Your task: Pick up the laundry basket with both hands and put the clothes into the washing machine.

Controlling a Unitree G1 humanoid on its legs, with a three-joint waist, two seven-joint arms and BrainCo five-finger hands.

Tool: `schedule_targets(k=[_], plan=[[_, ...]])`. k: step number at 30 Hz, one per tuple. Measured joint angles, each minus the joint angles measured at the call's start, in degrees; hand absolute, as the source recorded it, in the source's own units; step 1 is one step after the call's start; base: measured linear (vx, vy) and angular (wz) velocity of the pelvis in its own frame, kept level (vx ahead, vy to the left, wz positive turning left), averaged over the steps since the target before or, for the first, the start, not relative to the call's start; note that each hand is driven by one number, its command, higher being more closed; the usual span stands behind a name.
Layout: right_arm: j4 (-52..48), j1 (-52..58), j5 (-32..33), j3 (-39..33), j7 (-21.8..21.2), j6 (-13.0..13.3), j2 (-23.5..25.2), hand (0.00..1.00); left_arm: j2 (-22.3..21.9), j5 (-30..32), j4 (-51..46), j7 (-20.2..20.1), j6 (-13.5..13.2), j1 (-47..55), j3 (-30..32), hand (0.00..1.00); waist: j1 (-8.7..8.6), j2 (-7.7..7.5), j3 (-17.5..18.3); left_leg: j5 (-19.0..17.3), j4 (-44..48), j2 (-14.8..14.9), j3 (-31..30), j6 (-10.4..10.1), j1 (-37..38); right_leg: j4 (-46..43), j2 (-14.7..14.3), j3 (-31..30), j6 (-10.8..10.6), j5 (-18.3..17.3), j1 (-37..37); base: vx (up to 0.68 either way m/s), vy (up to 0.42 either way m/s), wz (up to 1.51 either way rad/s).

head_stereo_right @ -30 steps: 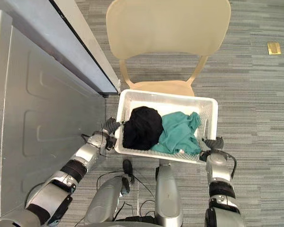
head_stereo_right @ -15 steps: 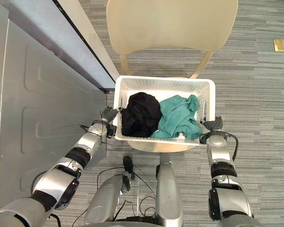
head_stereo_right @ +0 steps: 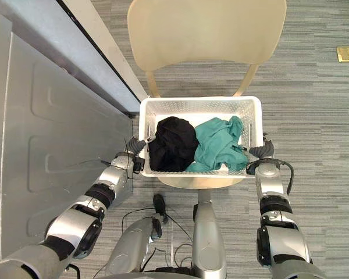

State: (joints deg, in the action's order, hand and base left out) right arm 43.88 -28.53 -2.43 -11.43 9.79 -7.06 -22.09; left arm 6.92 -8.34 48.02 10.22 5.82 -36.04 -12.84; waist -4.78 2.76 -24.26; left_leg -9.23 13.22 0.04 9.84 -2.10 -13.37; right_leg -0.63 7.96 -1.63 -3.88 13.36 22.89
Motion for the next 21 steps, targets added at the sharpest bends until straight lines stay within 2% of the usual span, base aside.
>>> schedule_targets(k=[4,6,10,12,19,21], plan=[[-7.6,7.2,-0.5,-2.3,0.0,-1.4,0.3,0.0,-0.1,0.1,-9.0,-0.2,0.0,9.2,0.6,0.0,0.6,2.87,1.9,0.0,-1.6,0.0,-0.8,0.0,2.3,2.6,-0.1,0.7,-0.2,0.2,-3.1,0.09,-0.015,0.02],[-10.9,11.0,-0.6,-2.4,0.0,-1.9,0.6,0.0,0.0,0.7,-13.9,-0.2,0.0,13.7,2.4,0.0,0.65,3.65,2.6,0.0,-2.6,-0.1,-1.4,0.0,3.5,3.5,-0.2,1.2,-0.3,0.3,-4.4,0.06,-0.019,0.08],[-18.7,18.1,-2.2,-6.0,0.0,-2.2,4.0,0.0,0.2,2.8,-23.2,-0.3,-0.2,22.7,5.8,0.0,0.8,3.97,4.0,-0.1,-3.5,-0.1,-2.2,0.1,6.4,5.1,-0.3,1.6,-0.3,0.2,-7.7,0.06,-0.005,0.02],[-23.2,22.3,-3.0,-7.0,0.0,-2.1,6.4,0.0,0.2,4.6,-27.6,-0.3,-0.3,27.8,7.6,0.0,0.85,3.96,6.6,-0.1,-4.4,-0.3,-2.8,0.1,7.4,6.1,-0.3,1.9,-0.5,0.3,-8.8,0.04,-0.006,0.04],[-30.2,28.3,-5.6,-8.2,-1.5,-1.7,11.5,0.0,-0.3,4.5,-33.7,-3.1,-1.5,35.5,11.4,0.0,1.24,3.91,10.6,-0.1,-5.3,-0.4,-4.4,0.1,10.1,6.2,-0.1,2.9,-0.8,0.1,-11.8,0.0,-0.006,0.07],[-31.6,29.7,-7.3,-8.5,-2.2,-1.7,11.8,0.0,-2.0,4.5,-34.5,-4.2,-1.6,37.1,13.0,0.0,1.76,3.89,12.1,0.0,-5.3,-0.4,-4.4,0.1,10.2,6.2,-0.1,2.9,-0.8,0.1,-12.0,0.0,0.0,0.0]])
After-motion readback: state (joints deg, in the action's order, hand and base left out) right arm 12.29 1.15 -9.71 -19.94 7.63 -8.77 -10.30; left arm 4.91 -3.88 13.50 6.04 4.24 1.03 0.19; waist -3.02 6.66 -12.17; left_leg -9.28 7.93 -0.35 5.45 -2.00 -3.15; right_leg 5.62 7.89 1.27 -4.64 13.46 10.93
